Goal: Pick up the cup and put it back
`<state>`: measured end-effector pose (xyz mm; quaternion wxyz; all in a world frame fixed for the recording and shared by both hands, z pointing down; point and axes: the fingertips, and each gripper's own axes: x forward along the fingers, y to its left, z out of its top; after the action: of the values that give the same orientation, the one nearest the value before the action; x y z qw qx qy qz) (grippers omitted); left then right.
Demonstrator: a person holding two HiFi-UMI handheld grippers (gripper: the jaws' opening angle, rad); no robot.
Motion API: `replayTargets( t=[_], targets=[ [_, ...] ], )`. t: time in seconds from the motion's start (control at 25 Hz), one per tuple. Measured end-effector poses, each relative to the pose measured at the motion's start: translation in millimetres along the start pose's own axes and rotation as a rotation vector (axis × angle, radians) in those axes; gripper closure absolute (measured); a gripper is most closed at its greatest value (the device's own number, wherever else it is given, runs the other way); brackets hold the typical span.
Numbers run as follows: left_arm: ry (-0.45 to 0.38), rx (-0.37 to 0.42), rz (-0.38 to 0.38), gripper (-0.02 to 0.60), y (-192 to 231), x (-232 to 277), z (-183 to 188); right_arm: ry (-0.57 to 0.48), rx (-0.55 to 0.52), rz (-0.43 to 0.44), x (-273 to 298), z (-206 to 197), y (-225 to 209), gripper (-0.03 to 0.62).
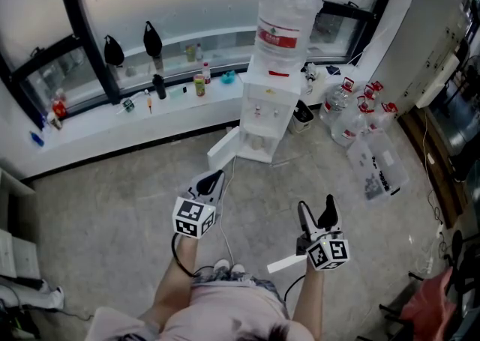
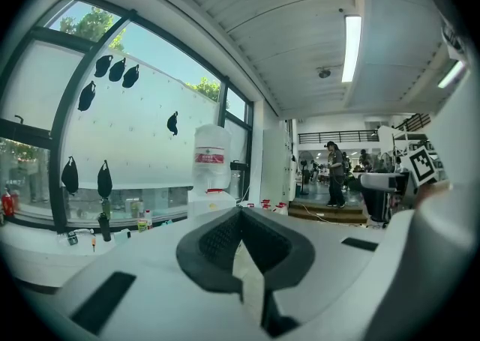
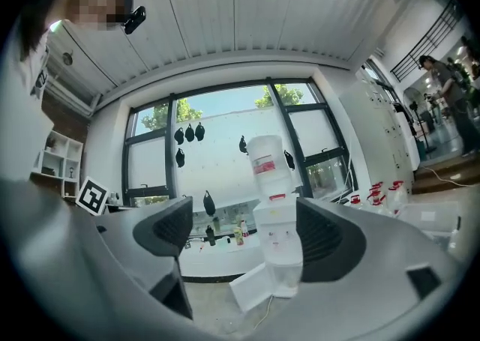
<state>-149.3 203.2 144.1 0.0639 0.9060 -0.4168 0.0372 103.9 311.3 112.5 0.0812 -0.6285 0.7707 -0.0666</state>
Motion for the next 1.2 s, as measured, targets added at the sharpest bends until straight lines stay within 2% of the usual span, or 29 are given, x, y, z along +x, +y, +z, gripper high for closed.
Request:
replayTargets(
  t=[0.12,0.32,0.84,1.2],
  targets=[
    [0.0,0.001,-0.001,0.557,3,0,0,-0.03,0.004,-0.001,2,6,1,0.122],
    [0.0,-0.002,-0.01,0.555,12,1,0,-0.038,0.006,-0.03,5,4,3,0.086],
    [0.008,0.007,-0.064,0.557,32,-1,-8,-0.014,-0.017,-0.049,20,-17,33,0.082],
    [0.014,0.004,-0.082,0.557,43,14,-12,-0.002,-0.021,-0.059,37,-24,31,0.083]
  ],
)
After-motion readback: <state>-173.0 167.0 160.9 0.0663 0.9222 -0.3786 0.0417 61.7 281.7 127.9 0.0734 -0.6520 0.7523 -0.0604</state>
